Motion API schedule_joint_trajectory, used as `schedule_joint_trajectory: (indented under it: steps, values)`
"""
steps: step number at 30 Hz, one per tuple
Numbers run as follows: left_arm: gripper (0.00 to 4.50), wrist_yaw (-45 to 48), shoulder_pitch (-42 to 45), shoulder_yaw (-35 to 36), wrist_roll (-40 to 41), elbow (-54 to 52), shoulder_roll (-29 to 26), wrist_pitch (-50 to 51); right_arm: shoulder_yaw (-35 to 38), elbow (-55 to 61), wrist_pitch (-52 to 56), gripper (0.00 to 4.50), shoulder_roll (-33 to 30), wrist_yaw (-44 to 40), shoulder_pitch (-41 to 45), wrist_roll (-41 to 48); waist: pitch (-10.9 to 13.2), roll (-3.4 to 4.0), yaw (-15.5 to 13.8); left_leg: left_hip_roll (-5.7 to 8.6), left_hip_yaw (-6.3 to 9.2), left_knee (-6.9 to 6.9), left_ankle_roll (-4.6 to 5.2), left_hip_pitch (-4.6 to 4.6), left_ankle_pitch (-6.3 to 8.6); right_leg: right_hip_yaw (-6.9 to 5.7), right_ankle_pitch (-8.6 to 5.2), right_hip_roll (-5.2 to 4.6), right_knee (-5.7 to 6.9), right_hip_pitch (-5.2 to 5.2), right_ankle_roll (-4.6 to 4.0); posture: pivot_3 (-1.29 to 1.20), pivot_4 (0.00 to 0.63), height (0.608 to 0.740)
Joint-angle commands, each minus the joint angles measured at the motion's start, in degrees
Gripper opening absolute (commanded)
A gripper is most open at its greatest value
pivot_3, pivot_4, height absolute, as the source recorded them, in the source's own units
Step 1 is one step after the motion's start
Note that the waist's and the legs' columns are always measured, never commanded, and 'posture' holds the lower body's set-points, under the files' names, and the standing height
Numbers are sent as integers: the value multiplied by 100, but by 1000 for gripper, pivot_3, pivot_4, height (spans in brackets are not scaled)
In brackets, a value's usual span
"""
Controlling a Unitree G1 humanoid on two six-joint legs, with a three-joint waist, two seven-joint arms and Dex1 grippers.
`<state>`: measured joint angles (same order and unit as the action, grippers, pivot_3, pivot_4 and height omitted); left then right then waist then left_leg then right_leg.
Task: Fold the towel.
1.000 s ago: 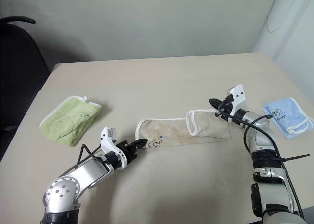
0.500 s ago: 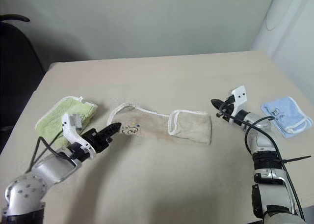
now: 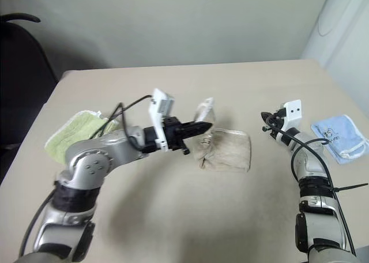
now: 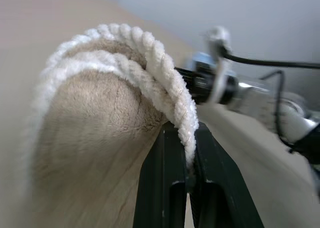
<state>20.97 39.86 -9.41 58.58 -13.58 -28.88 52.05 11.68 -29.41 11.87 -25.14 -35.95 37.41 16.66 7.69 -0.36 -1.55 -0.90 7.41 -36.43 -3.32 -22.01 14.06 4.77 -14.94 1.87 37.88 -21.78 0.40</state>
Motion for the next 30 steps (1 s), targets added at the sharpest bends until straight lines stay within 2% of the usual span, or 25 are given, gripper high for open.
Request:
schedule_joint_trajectory:
  steps: [1,5,10,14,19,23,28,29,30]
  values:
    - [43,699,454,-562,-581,364,291,27,311,306,-87,0,-73,237,-95,143,0,0,11,0,-3,2,0,-3,0,3,0,-1,-4,-5,1,0,150,740]
    - [43,1267,764,-1328,-1441,933,531,-23,489,596,-26,0,-78,420,-343,195,0,0,15,-1,-6,7,0,-8,0,5,-2,-1,-10,-10,5,0,150,740]
    - [43,1753,823,-1529,-2071,1494,863,-200,594,961,97,0,-61,555,-640,297,0,0,24,-1,-7,1,6,-13,3,12,-5,-2,-7,-16,14,0,150,740]
    - [1102,1979,712,-1350,-2205,1620,1067,-142,595,1116,169,0,-74,609,-753,328,0,0,16,-1,-6,-10,18,-15,6,13,0,-3,-3,-15,22,0,150,740]
    - [2867,2039,509,-655,-1880,1453,1263,145,500,1150,248,0,-115,549,-704,315,0,0,19,-1,-7,-40,35,-22,13,20,7,-4,1,-15,35,0,150,740]
    - [4384,1915,294,-210,-1883,1024,1185,97,303,1333,364,0,-167,293,-652,324,0,0,20,-1,-7,-52,39,-22,14,21,9,-4,5,-13,38,0,150,740]
    - [4477,1274,87,560,-2485,843,929,-647,166,2295,1140,0,-369,-407,-805,901,0,1,27,0,-10,-61,41,-25,15,23,11,-4,4,-13,43,0,150,740]
    - [4010,1207,36,732,-2500,807,934,-795,123,2516,1333,0,-422,-509,-858,1014,0,1,30,0,-10,-61,41,-25,14,23,11,-3,4,-13,43,0,150,740]
    - [3805,1158,-22,834,-2546,762,917,-899,53,2762,1523,0,-474,-610,-928,1128,0,0,31,0,-9,-60,40,-25,14,22,11,-1,3,-12,43,0,150,740]
